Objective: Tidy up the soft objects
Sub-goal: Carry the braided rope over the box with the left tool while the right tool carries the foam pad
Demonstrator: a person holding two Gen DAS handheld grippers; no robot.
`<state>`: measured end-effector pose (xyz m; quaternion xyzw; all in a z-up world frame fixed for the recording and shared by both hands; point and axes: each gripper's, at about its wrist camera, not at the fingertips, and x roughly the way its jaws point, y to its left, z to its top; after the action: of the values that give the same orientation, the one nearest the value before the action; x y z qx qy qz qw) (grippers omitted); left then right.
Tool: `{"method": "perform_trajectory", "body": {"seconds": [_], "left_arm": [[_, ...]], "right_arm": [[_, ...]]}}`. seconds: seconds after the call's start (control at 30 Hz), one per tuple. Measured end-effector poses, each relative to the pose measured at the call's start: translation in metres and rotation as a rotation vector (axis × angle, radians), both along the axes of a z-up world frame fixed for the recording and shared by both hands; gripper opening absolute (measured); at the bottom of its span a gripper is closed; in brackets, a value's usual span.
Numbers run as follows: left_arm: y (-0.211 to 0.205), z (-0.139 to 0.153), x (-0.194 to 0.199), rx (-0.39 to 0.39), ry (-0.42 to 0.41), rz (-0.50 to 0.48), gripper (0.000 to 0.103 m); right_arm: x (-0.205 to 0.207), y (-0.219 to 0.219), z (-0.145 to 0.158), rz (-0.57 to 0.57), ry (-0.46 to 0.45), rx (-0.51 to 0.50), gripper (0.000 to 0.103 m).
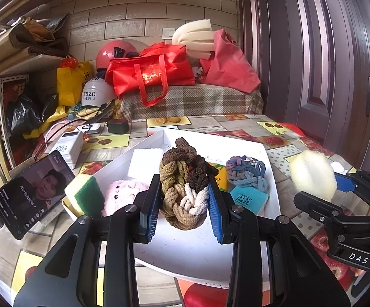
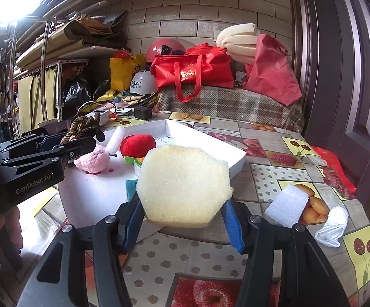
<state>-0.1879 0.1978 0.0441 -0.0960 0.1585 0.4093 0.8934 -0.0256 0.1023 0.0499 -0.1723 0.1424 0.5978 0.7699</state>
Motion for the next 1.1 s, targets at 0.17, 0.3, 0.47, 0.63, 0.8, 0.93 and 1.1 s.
{"method": "perform_trajectory", "body": {"seconds": [0.17,0.3,0.47,0.63,0.8,0.93,1.1], "left_arm": [[0.010,0.001,0.001,0.004,-0.002,0.025,0.033],[0.021,0.001,0.003,0.006,0.004,0.047,0.033],[0.038,-0.001,0.004,-0.017,0.007,0.082,0.033],[0.051,-0.002,0.010,-0.032,0.023,0.091,0.033],[0.058,-0.004,0.012,-0.054,0.025,0.090,0.033],[0.060,-0.003,0.012,-0.061,0.020,0.088,0.033],[0.061,-0.004,0.013,-0.061,0.026,0.093,0.033]], "right_arm": [[-0.002,0.018,-0.003,0.037,0.030,-0.039,0.056],[0.000,0.031,-0.006,0.062,0.067,-0.071,0.056],[0.002,0.050,-0.012,0.096,0.117,-0.125,0.057],[-0.003,0.066,-0.019,0.148,0.135,-0.199,0.057],[-0.003,0.082,-0.020,0.151,0.129,-0.220,0.057],[0.007,0.099,-0.020,0.110,0.132,-0.222,0.057],[0.029,0.119,-0.019,0.025,0.163,-0.209,0.057]]}}
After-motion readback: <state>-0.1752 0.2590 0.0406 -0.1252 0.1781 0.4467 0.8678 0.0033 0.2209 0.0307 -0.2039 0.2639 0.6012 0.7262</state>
